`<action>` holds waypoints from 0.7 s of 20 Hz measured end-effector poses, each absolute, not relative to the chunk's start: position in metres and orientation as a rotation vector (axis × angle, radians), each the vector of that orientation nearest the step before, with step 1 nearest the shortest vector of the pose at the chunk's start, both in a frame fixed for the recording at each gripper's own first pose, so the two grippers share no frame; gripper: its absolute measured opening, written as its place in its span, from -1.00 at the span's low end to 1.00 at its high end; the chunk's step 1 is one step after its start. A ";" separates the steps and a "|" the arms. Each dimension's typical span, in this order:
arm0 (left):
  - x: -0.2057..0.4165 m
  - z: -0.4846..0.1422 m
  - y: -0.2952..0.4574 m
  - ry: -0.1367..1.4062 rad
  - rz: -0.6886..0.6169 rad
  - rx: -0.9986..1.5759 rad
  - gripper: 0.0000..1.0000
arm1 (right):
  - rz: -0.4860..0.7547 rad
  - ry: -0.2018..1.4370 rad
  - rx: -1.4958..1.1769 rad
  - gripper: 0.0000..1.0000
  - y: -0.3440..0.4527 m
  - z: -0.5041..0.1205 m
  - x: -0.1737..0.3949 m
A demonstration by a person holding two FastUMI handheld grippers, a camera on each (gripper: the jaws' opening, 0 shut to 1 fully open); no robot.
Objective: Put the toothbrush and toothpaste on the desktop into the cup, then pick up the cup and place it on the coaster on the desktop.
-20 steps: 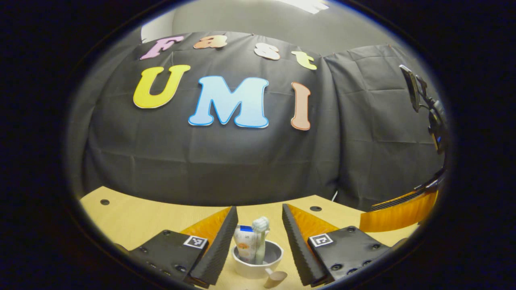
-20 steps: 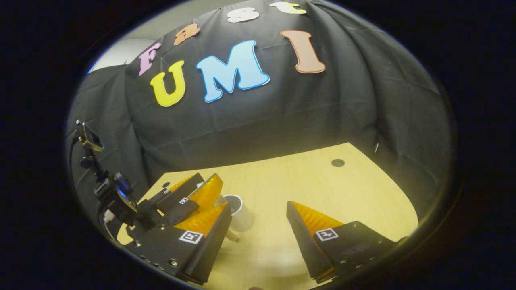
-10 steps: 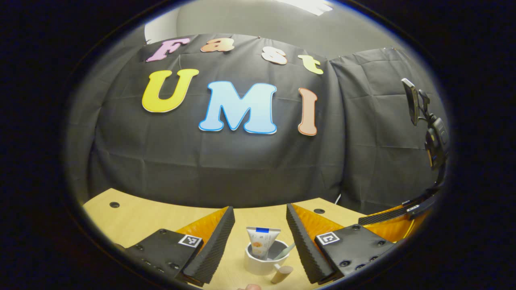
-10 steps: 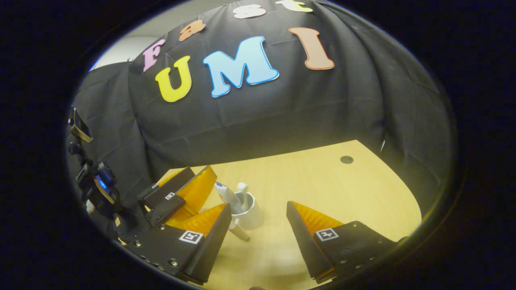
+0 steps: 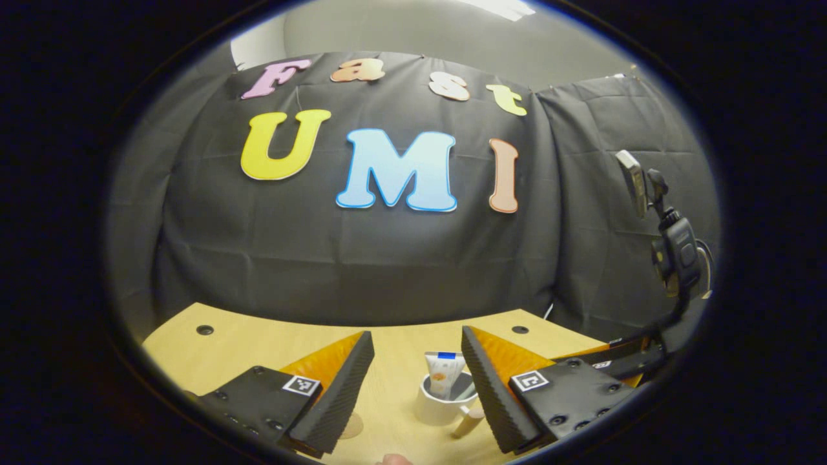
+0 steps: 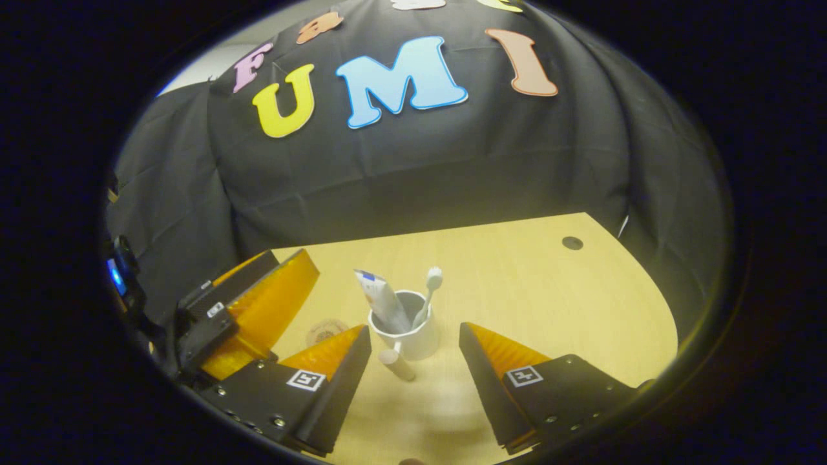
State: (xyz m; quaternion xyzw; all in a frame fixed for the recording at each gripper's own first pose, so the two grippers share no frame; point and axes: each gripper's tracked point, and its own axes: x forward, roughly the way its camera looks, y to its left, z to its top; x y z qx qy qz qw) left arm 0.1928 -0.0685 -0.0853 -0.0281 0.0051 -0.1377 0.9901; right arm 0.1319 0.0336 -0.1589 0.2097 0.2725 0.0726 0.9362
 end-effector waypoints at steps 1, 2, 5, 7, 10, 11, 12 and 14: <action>0.189 -0.083 -0.065 0.011 -0.270 -0.050 0.83 | 0.142 0.580 0.416 0.72 0.035 -0.163 0.133; 0.188 -0.081 -0.060 0.009 -0.266 -0.046 0.83 | 0.138 0.605 0.406 0.72 0.037 -0.168 0.134; 0.179 -0.071 -0.048 0.000 -0.249 -0.040 0.83 | 0.147 0.684 0.406 0.72 0.050 -0.178 0.140; 0.175 -0.073 -0.041 0.013 -0.242 -0.040 0.83 | 0.143 0.741 0.408 0.72 0.056 -0.188 0.142; 0.168 -0.078 -0.030 0.040 -0.236 -0.045 0.84 | 0.125 0.833 0.404 0.72 0.067 -0.206 0.147; 0.166 -0.078 -0.025 0.047 -0.231 -0.042 0.83 | 0.118 0.863 0.403 0.72 0.070 -0.211 0.147; 0.165 -0.079 -0.019 0.054 -0.227 -0.044 0.83 | 0.115 0.894 0.400 0.72 0.073 -0.218 0.148; 0.163 -0.080 -0.013 0.065 -0.228 -0.059 0.83 | 0.108 0.955 0.390 0.72 0.080 -0.229 0.147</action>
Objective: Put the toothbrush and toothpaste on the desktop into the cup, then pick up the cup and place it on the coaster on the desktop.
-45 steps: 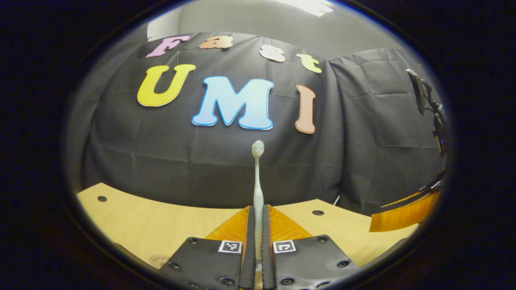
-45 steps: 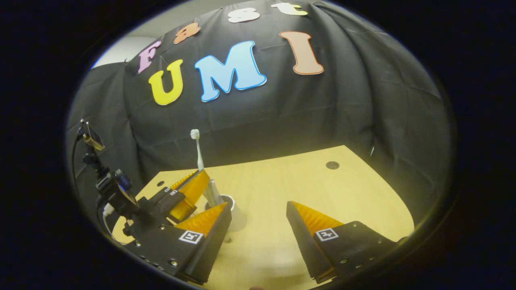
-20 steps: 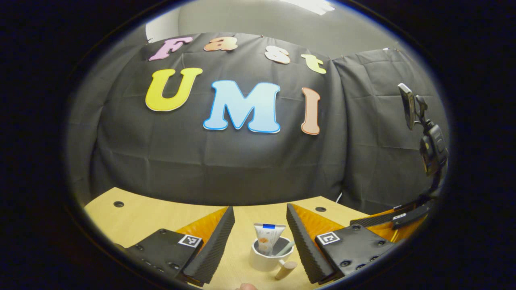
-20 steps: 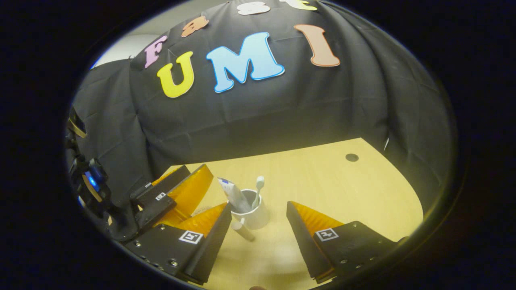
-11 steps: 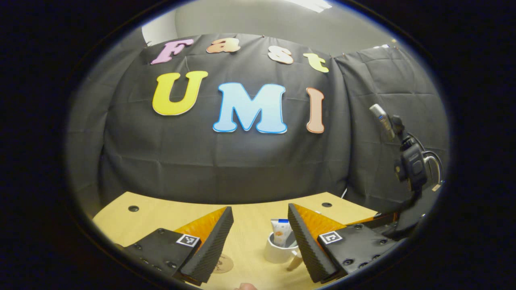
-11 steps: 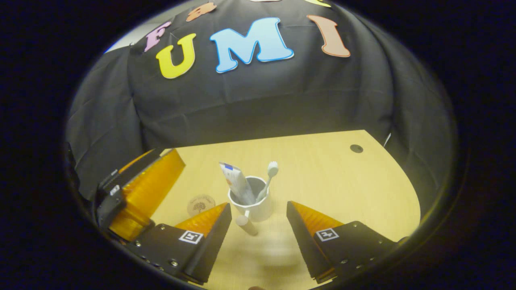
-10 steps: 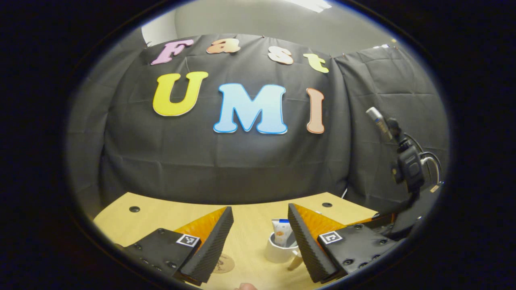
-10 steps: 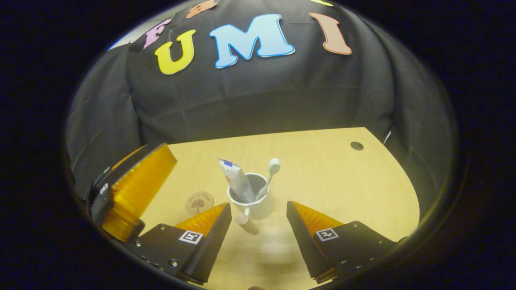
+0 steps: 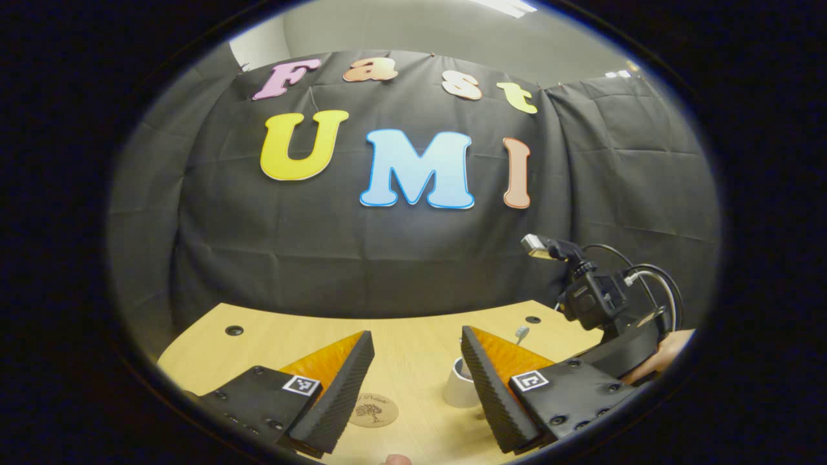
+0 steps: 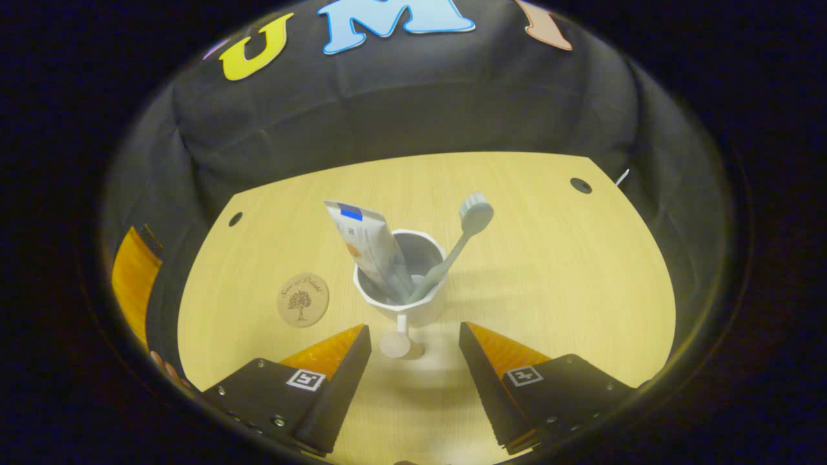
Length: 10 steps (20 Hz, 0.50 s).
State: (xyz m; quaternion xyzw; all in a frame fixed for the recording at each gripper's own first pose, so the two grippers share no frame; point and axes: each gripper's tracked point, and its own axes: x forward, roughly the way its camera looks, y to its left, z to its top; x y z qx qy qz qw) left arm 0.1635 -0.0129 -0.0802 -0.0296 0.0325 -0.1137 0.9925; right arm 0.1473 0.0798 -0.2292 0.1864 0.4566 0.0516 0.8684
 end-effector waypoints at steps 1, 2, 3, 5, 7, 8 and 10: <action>0.162 -0.080 -0.009 0.070 -0.226 -0.067 0.84 | 0.107 0.980 0.386 0.72 0.083 -0.233 0.148; 0.163 -0.080 -0.007 0.071 -0.225 -0.074 0.84 | 0.107 1.001 0.382 0.72 0.086 -0.237 0.150; 0.162 -0.079 -0.005 0.072 -0.225 -0.081 0.84 | 0.106 1.021 0.375 0.72 0.088 -0.240 0.151; 0.163 -0.083 -0.001 0.082 -0.222 -0.083 0.84 | 0.100 1.051 0.357 0.72 0.090 -0.244 0.154; 0.160 -0.087 0.002 0.091 -0.223 -0.088 0.84 | 0.095 1.076 0.329 0.72 0.089 -0.248 0.158; 0.160 -0.088 0.005 0.096 -0.222 -0.090 0.84 | 0.091 1.089 0.312 0.72 0.089 -0.250 0.159; 0.158 -0.091 0.010 0.106 -0.217 -0.098 0.84 | 0.092 1.113 0.294 0.72 0.089 -0.254 0.163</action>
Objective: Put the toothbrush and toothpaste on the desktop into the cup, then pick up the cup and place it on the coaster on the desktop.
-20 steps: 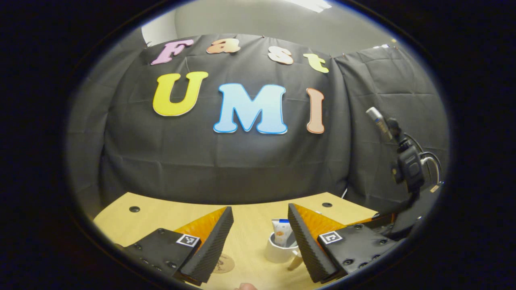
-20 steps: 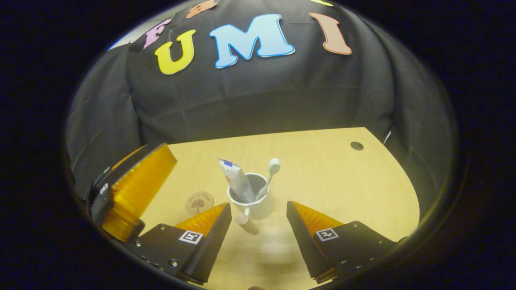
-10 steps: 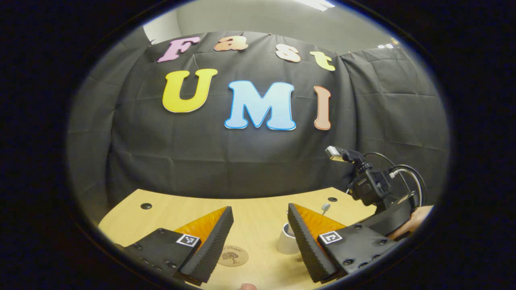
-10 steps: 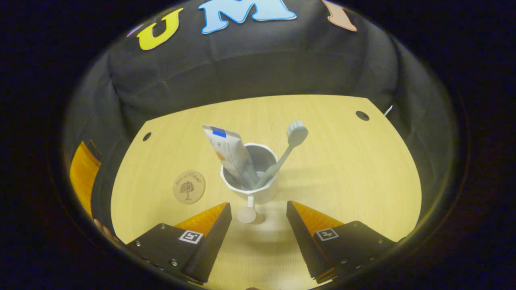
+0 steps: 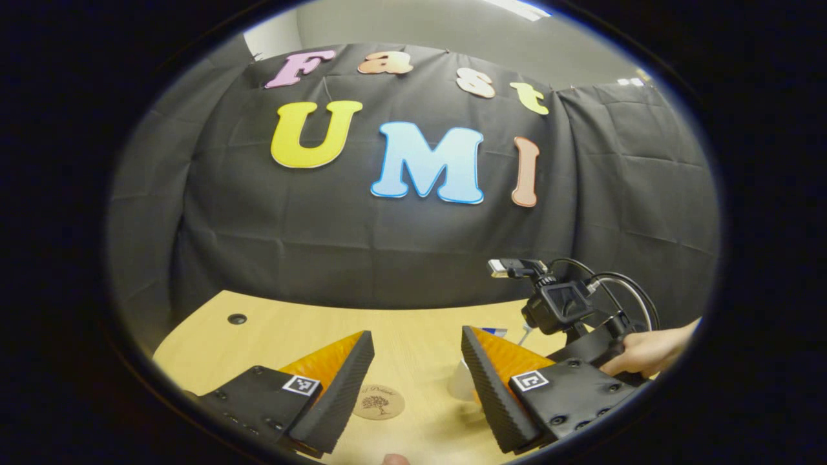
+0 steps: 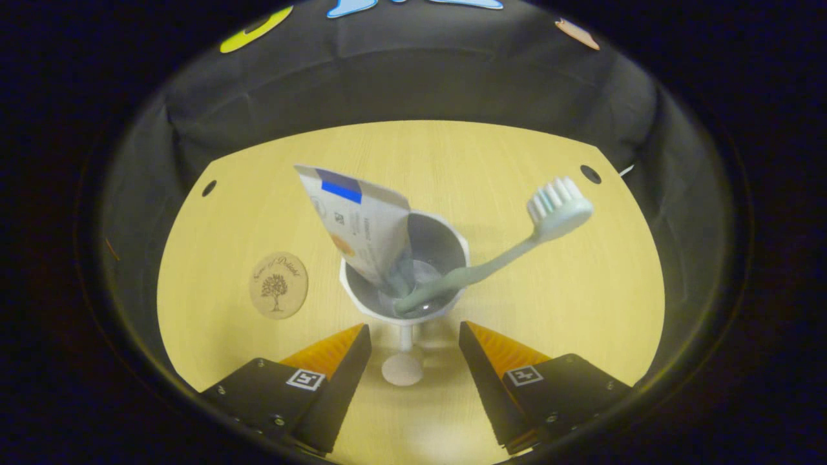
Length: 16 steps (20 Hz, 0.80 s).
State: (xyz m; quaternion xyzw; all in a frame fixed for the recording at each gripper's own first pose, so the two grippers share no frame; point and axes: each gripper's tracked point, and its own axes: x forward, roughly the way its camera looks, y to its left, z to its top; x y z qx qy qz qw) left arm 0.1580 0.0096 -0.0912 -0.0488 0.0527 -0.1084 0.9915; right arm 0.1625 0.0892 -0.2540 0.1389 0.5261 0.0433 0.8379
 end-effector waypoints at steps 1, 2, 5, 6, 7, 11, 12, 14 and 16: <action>0.159 -0.094 0.010 0.112 -0.216 -0.102 0.84 | 0.095 1.127 0.294 0.72 0.091 -0.256 0.163; 0.159 -0.096 0.012 0.119 -0.217 -0.105 0.84 | 0.096 1.148 0.294 0.72 0.093 -0.260 0.163; 0.161 -0.097 0.018 0.128 -0.208 -0.105 0.85 | 0.096 1.211 0.297 0.72 0.094 -0.267 0.161; 0.161 -0.099 0.020 0.134 -0.205 -0.104 0.84 | 0.092 1.232 0.293 0.71 0.094 -0.270 0.162; 0.162 -0.101 0.022 0.138 -0.203 -0.103 0.84 | 0.099 1.245 0.299 0.64 0.096 -0.272 0.162; 0.163 -0.104 0.024 0.150 -0.196 -0.111 0.84 | 0.114 1.285 0.289 0.40 0.097 -0.278 0.160; 0.162 -0.104 0.024 0.152 -0.196 -0.116 0.84 | 0.115 1.290 0.287 0.28 0.095 -0.278 0.161; 0.162 -0.105 0.023 0.156 -0.195 -0.122 0.84 | 0.123 1.295 0.286 0.10 0.097 -0.278 0.159; 0.162 -0.105 0.022 0.156 -0.195 -0.125 0.84 | 0.115 1.305 0.286 -0.37 0.095 -0.279 0.160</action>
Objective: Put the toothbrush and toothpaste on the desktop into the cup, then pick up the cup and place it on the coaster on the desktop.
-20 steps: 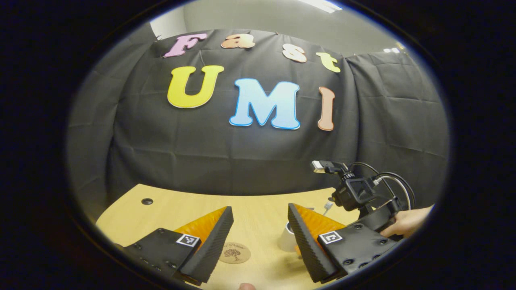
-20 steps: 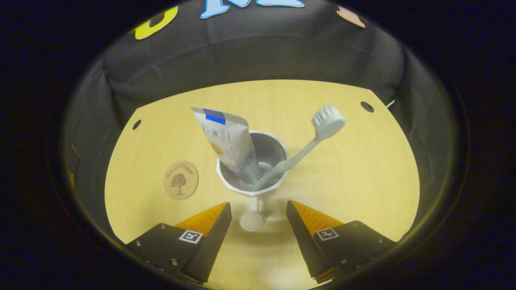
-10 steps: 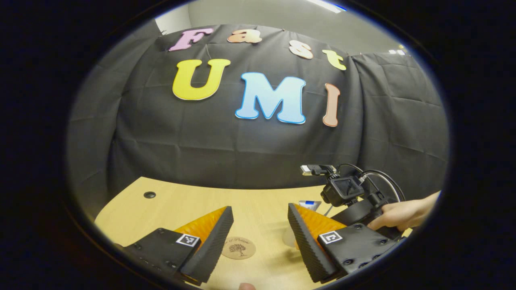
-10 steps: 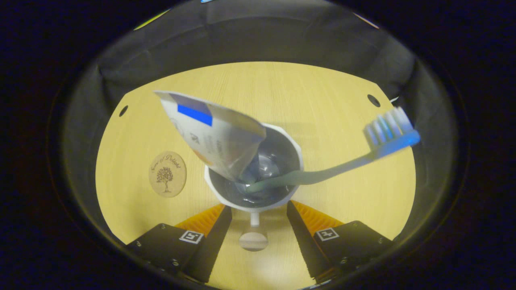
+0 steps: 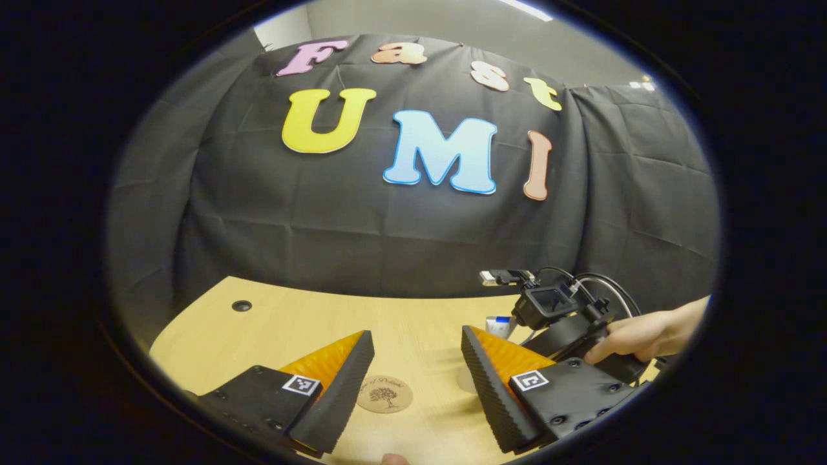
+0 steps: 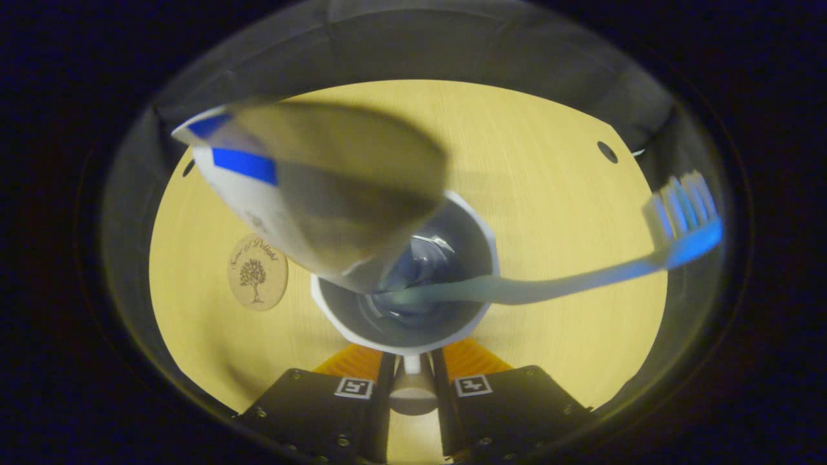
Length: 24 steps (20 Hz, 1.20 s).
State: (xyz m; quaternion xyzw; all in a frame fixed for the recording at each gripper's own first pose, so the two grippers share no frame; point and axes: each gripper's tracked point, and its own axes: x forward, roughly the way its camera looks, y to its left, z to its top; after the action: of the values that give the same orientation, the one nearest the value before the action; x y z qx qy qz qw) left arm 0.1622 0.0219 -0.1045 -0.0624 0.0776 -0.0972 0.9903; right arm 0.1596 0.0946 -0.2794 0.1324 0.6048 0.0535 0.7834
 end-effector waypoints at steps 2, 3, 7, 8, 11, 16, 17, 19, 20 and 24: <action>0.162 -0.104 0.023 0.155 -0.192 -0.123 0.84 | 0.115 1.303 0.278 -0.47 0.094 -0.279 0.159; 0.162 -0.104 0.023 0.154 -0.190 -0.123 0.84 | 0.116 1.298 0.273 -0.41 0.094 -0.279 0.159; 0.159 -0.104 0.028 0.152 -0.178 -0.127 0.84 | 0.129 1.263 0.239 -0.47 0.094 -0.273 0.160; 0.158 -0.104 0.029 0.151 -0.174 -0.128 0.84 | 0.132 1.260 0.232 -0.48 0.098 -0.272 0.159; 0.154 -0.103 0.038 0.150 -0.158 -0.132 0.84 | 0.161 1.242 0.207 -0.47 0.109 -0.267 0.157; 0.145 -0.105 0.058 0.158 -0.123 -0.142 0.85 | 0.202 1.211 0.187 -0.48 0.132 -0.251 0.165; 0.143 -0.105 0.063 0.158 -0.113 -0.144 0.85 | 0.212 1.206 0.183 -0.48 0.139 -0.249 0.166; 0.138 -0.106 0.073 0.160 -0.096 -0.143 0.85 | 0.229 1.201 0.180 -0.48 0.151 -0.244 0.171; 0.136 -0.106 0.078 0.160 -0.086 -0.143 0.85 | 0.241 1.198 0.179 -0.48 0.158 -0.240 0.172; 0.127 -0.106 0.100 0.159 -0.049 -0.150 0.85 | 0.294 1.193 0.159 -0.48 0.188 -0.235 0.177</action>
State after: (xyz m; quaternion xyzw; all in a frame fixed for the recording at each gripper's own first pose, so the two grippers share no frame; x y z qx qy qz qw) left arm 0.1272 0.1004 -0.1057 -0.0749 0.0795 -0.0242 0.9937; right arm 0.1767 0.1875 -0.2350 0.0745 0.5589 0.1377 0.8143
